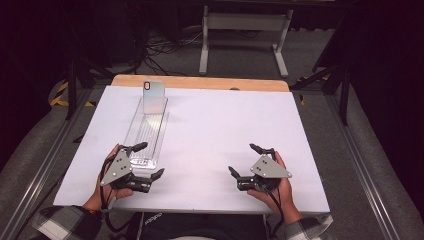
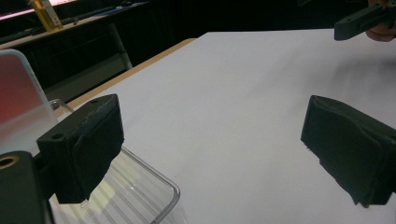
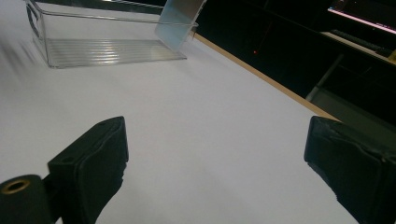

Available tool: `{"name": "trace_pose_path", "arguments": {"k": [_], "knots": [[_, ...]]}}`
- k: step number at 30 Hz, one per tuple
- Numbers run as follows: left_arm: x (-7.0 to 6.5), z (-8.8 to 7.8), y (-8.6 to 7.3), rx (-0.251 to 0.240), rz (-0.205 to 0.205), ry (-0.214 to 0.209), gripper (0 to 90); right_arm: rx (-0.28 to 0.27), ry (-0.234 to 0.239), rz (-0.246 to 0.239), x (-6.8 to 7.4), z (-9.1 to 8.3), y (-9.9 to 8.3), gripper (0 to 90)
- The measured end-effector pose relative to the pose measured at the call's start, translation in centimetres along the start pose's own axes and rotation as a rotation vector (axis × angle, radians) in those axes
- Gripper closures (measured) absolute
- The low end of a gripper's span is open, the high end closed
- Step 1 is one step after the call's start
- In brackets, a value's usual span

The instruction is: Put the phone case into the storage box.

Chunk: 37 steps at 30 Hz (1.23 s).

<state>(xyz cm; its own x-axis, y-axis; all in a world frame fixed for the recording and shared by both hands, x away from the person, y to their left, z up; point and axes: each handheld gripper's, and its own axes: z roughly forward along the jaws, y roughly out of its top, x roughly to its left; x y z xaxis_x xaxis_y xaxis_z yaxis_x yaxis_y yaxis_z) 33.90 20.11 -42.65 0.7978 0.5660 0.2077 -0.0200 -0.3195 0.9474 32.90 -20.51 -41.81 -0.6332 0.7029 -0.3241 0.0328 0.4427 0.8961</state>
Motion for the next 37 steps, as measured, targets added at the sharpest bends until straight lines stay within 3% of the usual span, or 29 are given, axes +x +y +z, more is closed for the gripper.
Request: {"name": "trace_pose_path", "arguments": {"k": [37], "knots": [[-0.22,0.29,-0.05,0.007,-0.004,-0.002,6.4,0.026,0.001,-0.006,-0.09,0.56,-0.35,7.7]]}}
